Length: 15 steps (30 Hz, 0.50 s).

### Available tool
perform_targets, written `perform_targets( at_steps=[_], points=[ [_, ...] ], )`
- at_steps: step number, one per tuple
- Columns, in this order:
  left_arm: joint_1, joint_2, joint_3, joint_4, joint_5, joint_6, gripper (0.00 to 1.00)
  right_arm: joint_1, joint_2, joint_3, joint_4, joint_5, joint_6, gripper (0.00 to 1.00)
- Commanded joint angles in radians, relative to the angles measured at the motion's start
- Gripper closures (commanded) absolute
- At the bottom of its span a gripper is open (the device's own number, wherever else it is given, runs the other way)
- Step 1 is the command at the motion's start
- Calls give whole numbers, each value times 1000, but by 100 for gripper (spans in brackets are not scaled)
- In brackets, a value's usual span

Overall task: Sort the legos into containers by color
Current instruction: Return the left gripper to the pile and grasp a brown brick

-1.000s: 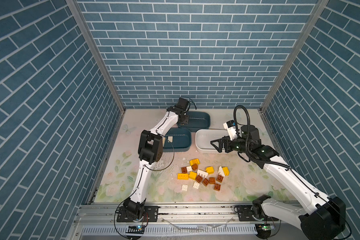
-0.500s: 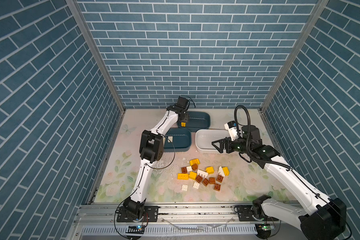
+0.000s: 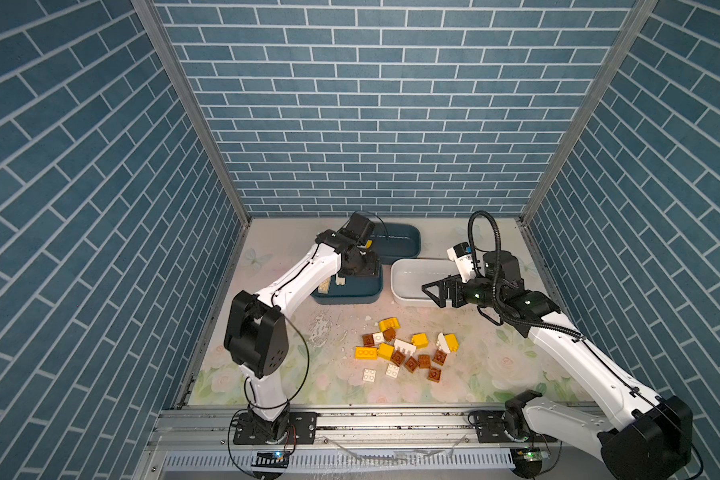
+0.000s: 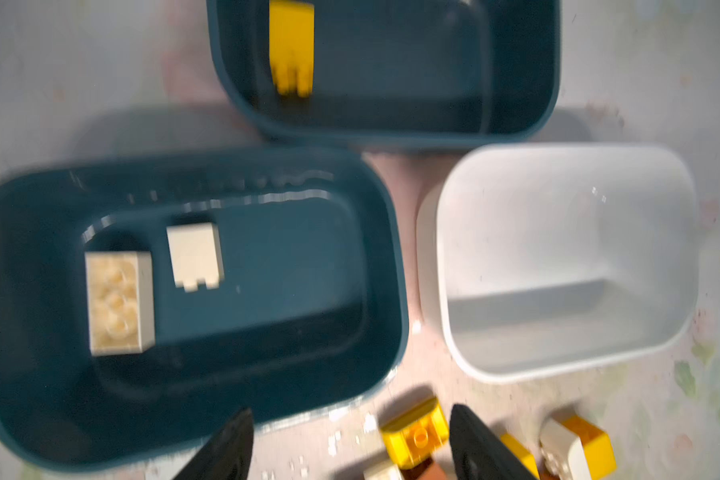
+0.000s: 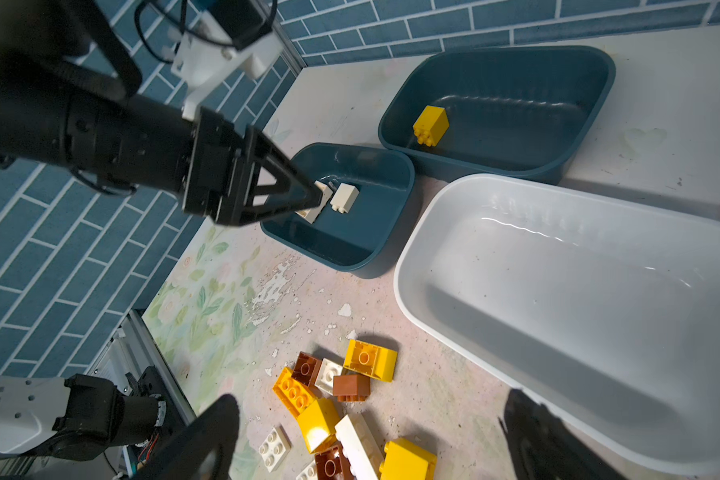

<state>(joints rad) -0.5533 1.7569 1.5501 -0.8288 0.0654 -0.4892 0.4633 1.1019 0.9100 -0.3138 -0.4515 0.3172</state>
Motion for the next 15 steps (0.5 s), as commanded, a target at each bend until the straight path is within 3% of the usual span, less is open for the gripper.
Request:
perform_targets(
  at_steps=[1, 6, 15],
  points=[
    [-40, -84, -143, -38, 4, -136, 24, -5, 1, -25, 6, -43, 6, 1],
    [-107, -185, -334, -4, 27, -245, 24, -5, 1, -55, 22, -56, 28, 1],
    [-166, -144, -516, 142, 80, -327, 27, -2, 22, -81, 38, -73, 57, 2]
  ],
)
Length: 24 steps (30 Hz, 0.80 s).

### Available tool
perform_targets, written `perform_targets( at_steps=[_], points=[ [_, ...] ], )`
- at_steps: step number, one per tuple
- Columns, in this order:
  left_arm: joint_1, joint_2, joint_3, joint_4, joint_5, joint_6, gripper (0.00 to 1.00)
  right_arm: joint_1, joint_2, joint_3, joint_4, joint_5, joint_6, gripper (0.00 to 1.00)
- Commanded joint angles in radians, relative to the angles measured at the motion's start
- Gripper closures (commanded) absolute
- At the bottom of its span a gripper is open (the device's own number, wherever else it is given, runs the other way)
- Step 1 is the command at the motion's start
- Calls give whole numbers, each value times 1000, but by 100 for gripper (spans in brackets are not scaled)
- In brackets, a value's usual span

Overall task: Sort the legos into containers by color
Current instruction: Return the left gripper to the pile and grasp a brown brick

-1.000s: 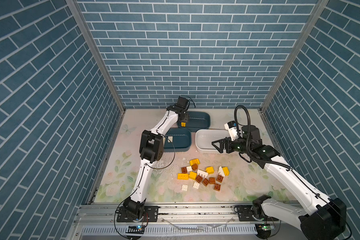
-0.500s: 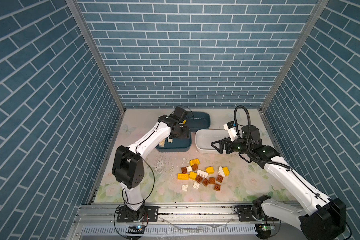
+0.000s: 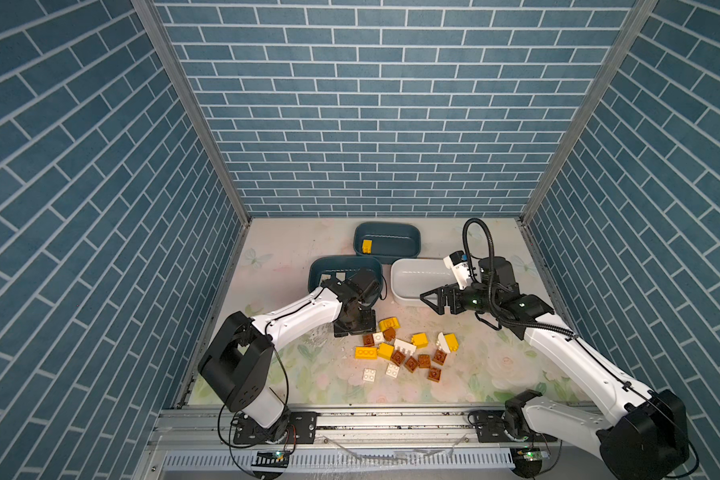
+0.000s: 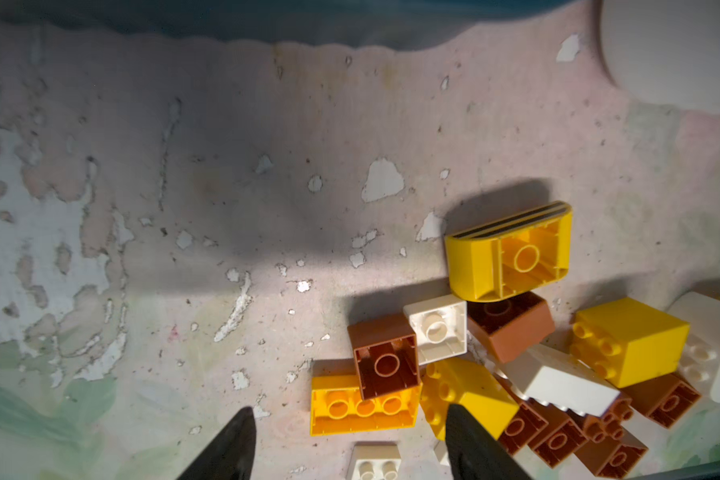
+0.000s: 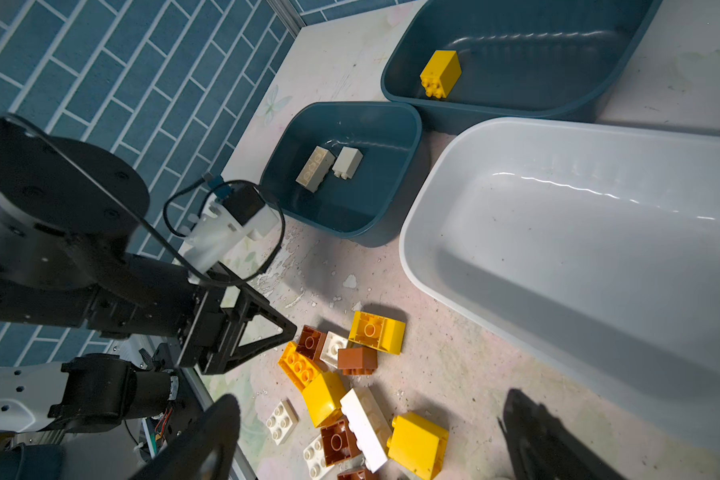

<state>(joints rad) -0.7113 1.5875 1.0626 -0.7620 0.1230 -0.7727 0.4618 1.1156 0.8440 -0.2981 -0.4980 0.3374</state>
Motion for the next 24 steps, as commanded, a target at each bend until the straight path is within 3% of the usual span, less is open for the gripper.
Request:
perform_targets(
  at_steps=[1, 8, 19, 24],
  points=[
    [-9, 36, -29, 83, 24, -43, 27, 0, 10, -16, 24, -28, 41, 2],
    [-26, 97, -21, 110, 27, -50, 30, 8, 10, -17, 8, -7, 44, 1],
    [-41, 130, -31, 89, -12, -24, 48, 10, 11, -8, -17, 3, 40, 2],
    [-37, 139, -26, 67, -29, 13, 51, 11, 6, -12, -20, 6, 37, 2]
  ],
)
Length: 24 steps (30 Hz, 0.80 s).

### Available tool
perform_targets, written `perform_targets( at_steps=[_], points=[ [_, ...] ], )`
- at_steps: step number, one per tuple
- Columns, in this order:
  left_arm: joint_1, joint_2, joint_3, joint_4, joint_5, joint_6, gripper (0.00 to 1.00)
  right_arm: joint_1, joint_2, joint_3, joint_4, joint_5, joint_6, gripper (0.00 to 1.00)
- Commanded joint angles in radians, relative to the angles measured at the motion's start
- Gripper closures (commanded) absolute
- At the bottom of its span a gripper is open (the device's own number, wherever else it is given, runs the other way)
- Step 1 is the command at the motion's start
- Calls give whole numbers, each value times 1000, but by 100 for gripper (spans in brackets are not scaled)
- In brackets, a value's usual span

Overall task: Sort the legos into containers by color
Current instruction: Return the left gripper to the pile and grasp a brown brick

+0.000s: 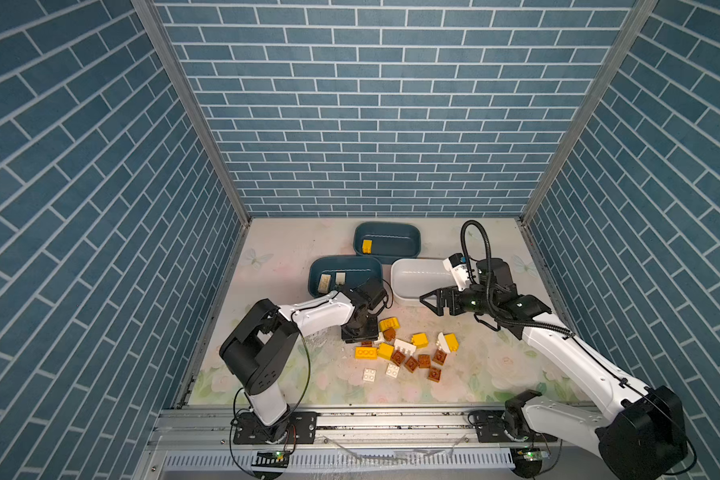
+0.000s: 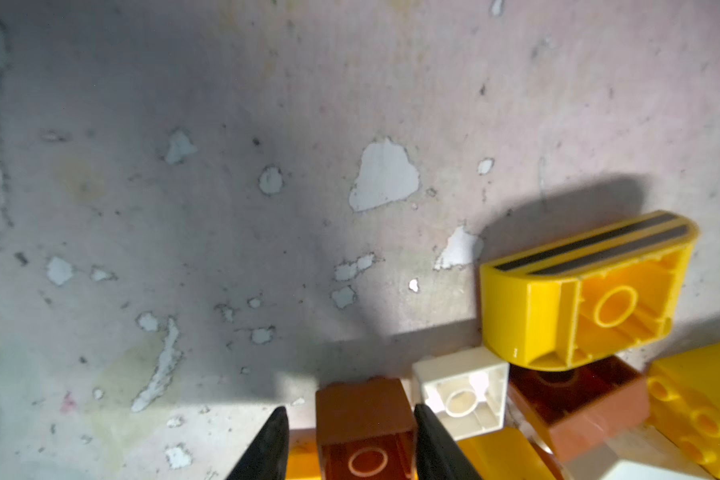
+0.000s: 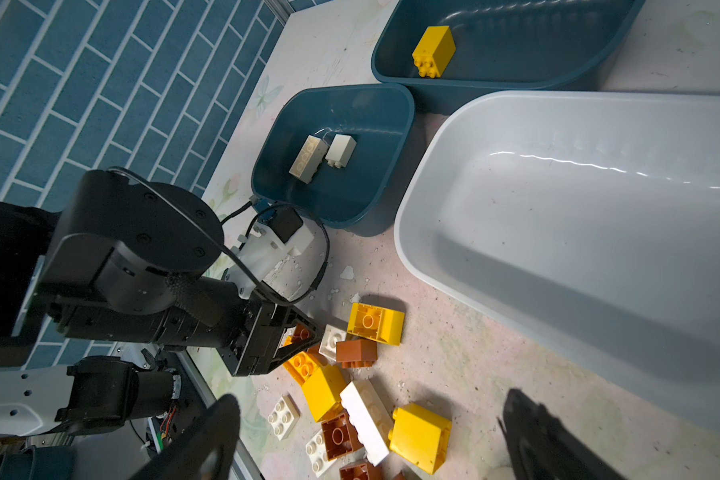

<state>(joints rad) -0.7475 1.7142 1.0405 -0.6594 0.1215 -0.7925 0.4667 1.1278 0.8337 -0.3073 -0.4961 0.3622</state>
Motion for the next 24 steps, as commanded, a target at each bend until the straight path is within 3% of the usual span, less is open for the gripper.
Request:
perform_targets(
  at_steps=[1, 7, 13, 20, 24],
  points=[
    [0, 16, 0, -43, -31, 40, 51, 6, -5, -1, -11, 4, 12, 2],
    [8, -4, 19, -97, -71, 101, 55, 4, -9, -4, -12, 10, 14, 2],
    [10, 35, 19, -77, -41, 134, 57, 4, -9, 1, -13, 10, 13, 2],
    [13, 38, 24, -74, -28, 150, 71, 5, -17, 8, -39, 8, 7, 2],
    [24, -10, 83, -131, -46, 174, 72, 4, -25, 16, -61, 18, -10, 1]
  ],
)
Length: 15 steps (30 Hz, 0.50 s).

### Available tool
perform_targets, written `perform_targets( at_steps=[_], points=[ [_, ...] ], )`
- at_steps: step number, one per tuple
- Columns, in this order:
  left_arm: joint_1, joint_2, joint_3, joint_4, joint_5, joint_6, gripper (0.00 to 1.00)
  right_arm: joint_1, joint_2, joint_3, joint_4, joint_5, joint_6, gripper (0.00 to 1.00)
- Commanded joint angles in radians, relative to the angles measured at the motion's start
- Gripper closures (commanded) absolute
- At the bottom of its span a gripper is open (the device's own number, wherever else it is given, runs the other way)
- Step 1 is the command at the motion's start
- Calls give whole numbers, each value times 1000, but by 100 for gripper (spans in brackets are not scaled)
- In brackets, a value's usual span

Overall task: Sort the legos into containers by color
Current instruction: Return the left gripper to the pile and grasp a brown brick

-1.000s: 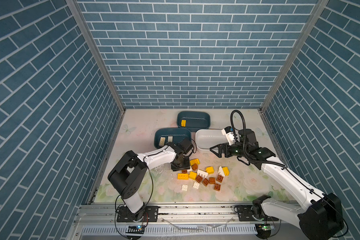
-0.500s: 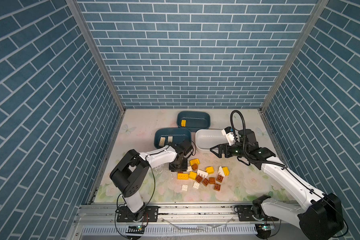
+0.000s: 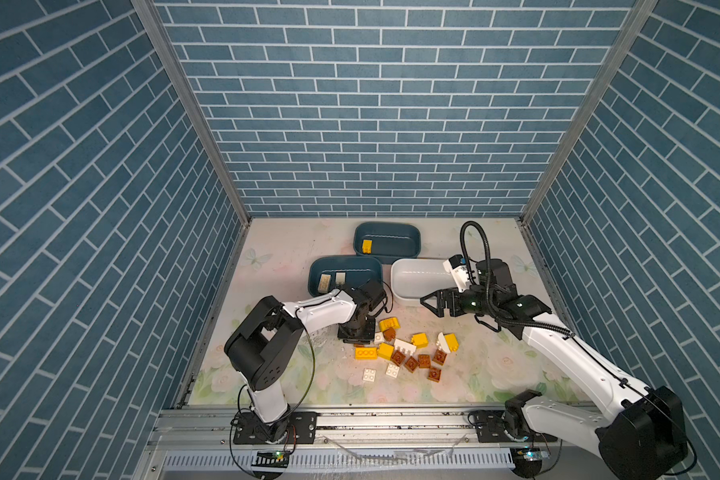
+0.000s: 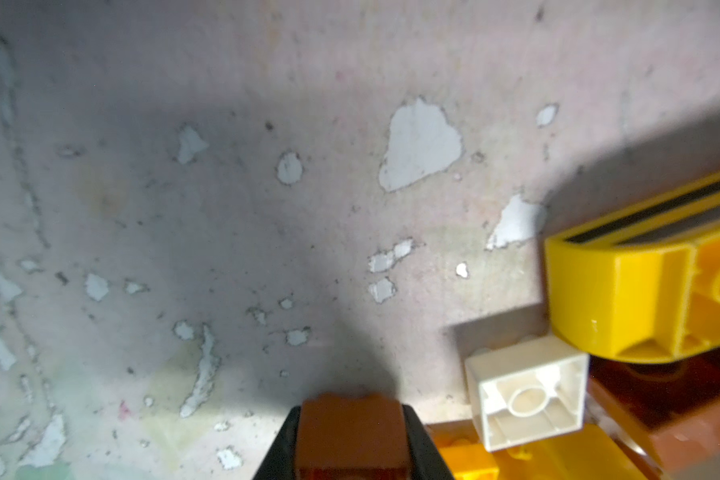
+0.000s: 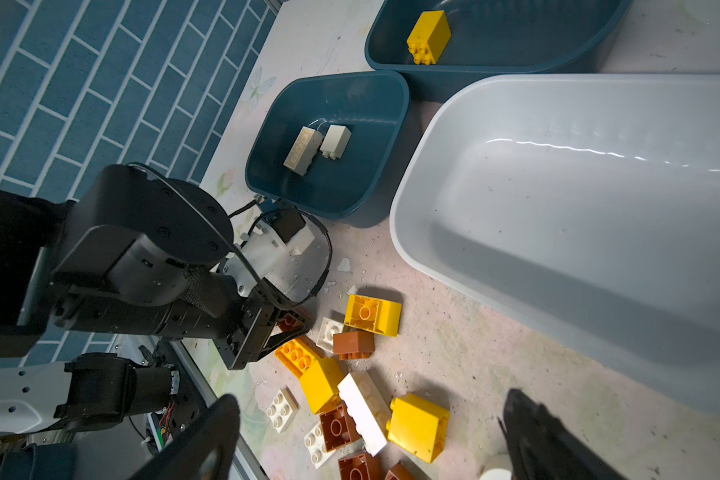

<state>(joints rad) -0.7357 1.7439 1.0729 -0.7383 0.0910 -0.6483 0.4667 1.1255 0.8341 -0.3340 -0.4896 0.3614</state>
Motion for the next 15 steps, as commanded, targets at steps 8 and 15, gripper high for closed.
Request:
perform_targets(
  at_steps=[8, 15],
  points=[
    [25, -42, 264, -122, -14, 91, 72, -9, -25, 33, -16, 47, -11, 2],
    [26, 68, 478, -94, 28, 124, 72, -63, -23, 55, 1, 40, -16, 2]
  ],
)
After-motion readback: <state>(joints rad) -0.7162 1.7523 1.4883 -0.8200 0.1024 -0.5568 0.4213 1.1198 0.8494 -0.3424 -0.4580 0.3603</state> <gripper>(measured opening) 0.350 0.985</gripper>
